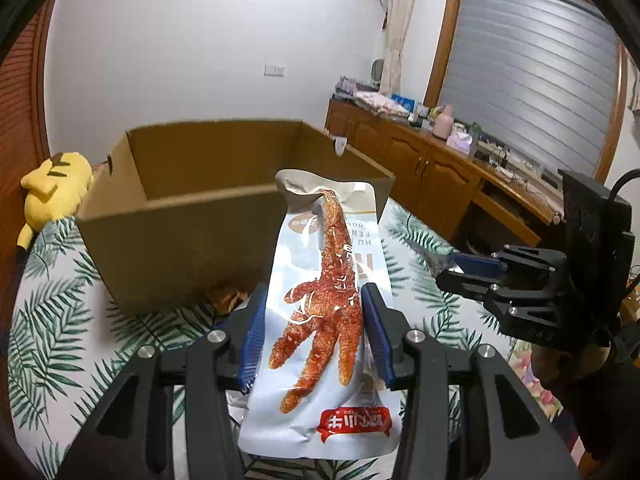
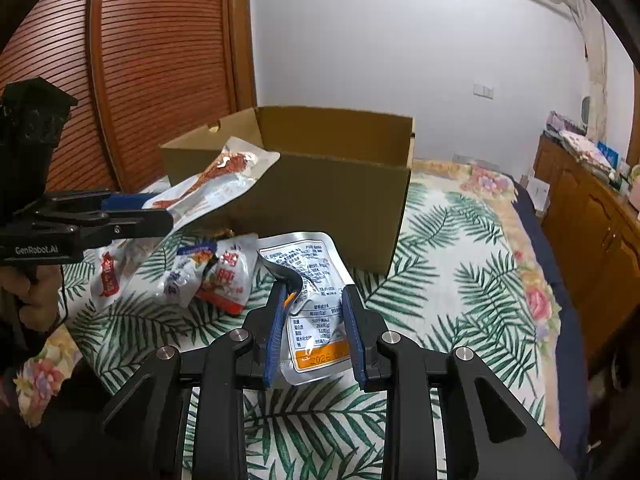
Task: Organize snacks
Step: 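Lift both held packets and carry them over the cardboard box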
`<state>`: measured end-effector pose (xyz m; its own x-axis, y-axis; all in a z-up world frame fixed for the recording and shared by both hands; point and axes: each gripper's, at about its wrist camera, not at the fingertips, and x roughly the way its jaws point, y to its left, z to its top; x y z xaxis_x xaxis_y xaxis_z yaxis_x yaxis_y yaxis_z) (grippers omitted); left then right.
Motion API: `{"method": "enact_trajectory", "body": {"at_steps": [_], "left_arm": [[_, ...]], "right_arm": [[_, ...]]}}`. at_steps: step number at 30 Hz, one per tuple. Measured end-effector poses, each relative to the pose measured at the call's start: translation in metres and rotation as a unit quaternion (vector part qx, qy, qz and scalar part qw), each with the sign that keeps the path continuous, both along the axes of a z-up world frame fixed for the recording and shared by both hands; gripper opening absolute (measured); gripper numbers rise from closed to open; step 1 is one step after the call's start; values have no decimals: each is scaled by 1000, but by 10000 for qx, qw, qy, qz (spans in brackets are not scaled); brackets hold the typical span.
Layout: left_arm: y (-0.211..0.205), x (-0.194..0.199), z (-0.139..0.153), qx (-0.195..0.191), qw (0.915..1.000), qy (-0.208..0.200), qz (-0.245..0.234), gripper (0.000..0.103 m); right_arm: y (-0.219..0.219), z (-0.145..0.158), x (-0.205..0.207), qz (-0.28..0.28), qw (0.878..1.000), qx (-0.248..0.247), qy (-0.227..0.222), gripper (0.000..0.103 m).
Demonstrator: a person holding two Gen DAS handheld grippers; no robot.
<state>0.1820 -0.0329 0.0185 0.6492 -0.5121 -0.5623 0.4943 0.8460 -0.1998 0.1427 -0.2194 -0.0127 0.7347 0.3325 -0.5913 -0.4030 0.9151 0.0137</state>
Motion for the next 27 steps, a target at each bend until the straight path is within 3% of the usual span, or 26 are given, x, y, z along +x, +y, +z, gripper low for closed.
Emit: {"method": "enact_trajectory", "body": {"at_steps": [13, 27], "left_arm": [[17, 22, 43, 128, 9981, -572, 171, 44], [21, 78, 68, 259, 9955, -838, 361, 44]], "right_arm": [[11, 50, 12, 118, 9985, -80, -527, 27], [39, 93, 74, 358, 9955, -123, -865, 27]]}}
